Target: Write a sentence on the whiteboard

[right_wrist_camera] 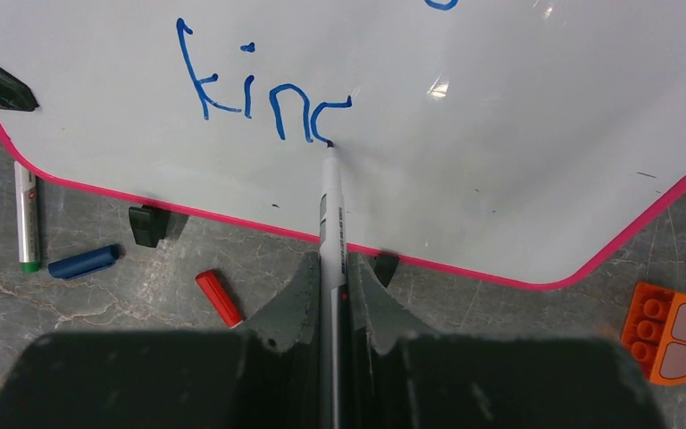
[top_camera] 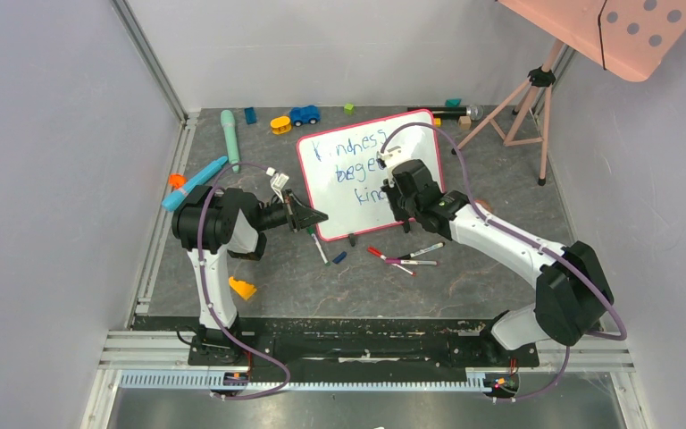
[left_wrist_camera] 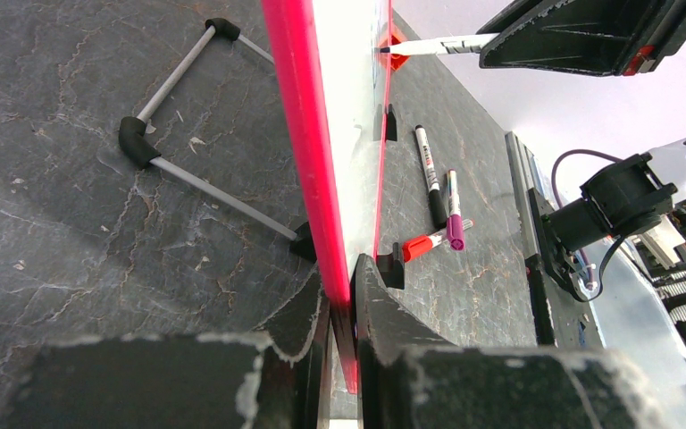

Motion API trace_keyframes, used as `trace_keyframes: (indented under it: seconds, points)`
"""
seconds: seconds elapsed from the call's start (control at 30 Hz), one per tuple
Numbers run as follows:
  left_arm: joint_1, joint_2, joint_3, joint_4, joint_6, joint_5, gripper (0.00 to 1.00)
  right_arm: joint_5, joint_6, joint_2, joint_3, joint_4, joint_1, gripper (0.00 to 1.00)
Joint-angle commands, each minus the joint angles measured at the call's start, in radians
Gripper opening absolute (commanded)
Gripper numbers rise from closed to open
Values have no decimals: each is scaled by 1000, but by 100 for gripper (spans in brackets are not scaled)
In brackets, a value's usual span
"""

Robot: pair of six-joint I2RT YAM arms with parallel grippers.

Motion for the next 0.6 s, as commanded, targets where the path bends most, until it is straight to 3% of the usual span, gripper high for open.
trace_keyframes:
  seconds: [0.0,0.57]
  points:
    - [21,58,-4,27,142,-115,3,71,-28,3,41,8,-18,0]
    - [21,58,-2,27,142,-117,3,40,-57,89,185,10,-40,0]
